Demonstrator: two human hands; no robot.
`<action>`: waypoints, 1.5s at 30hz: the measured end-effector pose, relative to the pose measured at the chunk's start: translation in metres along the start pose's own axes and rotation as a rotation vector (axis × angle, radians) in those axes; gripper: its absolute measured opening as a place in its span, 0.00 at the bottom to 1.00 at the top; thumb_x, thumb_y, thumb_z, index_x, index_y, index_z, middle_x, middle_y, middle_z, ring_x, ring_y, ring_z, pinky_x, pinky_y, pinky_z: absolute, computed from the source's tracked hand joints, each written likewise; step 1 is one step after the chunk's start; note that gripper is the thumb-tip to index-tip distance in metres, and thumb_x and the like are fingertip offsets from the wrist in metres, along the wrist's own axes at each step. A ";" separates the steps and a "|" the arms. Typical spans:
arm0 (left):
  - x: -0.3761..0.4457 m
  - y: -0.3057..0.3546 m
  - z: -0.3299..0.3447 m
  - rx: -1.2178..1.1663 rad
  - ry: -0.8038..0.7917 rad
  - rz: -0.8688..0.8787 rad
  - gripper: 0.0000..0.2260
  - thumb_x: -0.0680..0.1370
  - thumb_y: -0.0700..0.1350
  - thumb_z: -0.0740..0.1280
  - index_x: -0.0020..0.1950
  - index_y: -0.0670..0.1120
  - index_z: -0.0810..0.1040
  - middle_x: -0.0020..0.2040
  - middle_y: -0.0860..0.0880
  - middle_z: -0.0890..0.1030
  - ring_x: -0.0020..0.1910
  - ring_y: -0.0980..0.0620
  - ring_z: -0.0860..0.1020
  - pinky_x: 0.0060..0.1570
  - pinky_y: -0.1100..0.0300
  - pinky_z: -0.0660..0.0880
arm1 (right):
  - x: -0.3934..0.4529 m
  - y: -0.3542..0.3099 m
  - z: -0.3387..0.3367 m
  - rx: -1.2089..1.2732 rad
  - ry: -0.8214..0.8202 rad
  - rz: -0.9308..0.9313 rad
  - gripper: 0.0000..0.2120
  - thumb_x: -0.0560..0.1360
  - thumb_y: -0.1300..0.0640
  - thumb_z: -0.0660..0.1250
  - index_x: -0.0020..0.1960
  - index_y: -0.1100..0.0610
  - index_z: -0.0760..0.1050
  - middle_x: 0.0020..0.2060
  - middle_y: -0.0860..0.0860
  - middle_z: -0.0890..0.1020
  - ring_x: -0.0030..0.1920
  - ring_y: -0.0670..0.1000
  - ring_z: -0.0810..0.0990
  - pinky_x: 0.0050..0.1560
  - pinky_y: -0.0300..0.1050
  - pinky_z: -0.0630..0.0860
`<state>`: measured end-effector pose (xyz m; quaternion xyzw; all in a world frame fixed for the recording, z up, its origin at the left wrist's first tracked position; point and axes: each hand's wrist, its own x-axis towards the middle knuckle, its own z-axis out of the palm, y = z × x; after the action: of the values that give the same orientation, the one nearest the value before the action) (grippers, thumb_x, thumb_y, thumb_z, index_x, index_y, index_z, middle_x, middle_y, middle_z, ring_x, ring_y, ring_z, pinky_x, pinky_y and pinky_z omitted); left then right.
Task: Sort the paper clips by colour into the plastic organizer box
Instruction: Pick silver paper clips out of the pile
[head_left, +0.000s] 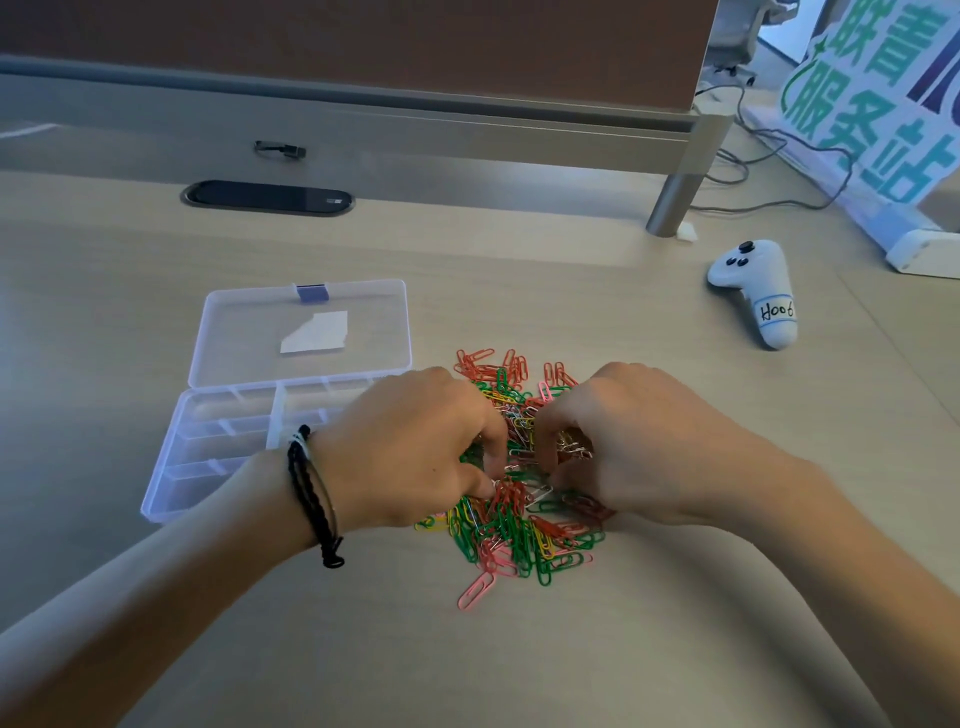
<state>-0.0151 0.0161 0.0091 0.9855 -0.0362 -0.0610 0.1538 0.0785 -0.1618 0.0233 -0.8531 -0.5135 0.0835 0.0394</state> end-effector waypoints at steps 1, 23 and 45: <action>0.000 0.000 0.000 0.038 -0.008 0.016 0.05 0.73 0.56 0.73 0.47 0.59 0.82 0.31 0.58 0.70 0.35 0.60 0.70 0.36 0.59 0.66 | 0.000 -0.002 0.000 0.002 -0.007 -0.013 0.05 0.70 0.50 0.71 0.45 0.44 0.80 0.33 0.45 0.76 0.37 0.49 0.71 0.37 0.46 0.69; 0.002 -0.012 -0.018 -0.987 -0.193 -0.215 0.19 0.83 0.54 0.56 0.35 0.49 0.62 0.28 0.49 0.57 0.24 0.53 0.51 0.23 0.66 0.48 | -0.001 -0.016 0.010 -0.301 0.082 -0.171 0.13 0.67 0.46 0.72 0.35 0.55 0.76 0.28 0.50 0.69 0.31 0.57 0.65 0.31 0.45 0.63; 0.029 0.011 -0.003 -0.783 0.110 -0.088 0.09 0.72 0.50 0.76 0.37 0.47 0.83 0.22 0.55 0.64 0.21 0.55 0.59 0.25 0.63 0.58 | 0.010 0.052 0.004 1.798 -0.146 0.371 0.14 0.73 0.57 0.59 0.29 0.55 0.63 0.24 0.51 0.63 0.24 0.47 0.52 0.24 0.41 0.48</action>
<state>0.0134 0.0043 0.0116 0.8547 0.0401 -0.0236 0.5170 0.1274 -0.1777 0.0101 -0.5627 -0.1115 0.5097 0.6412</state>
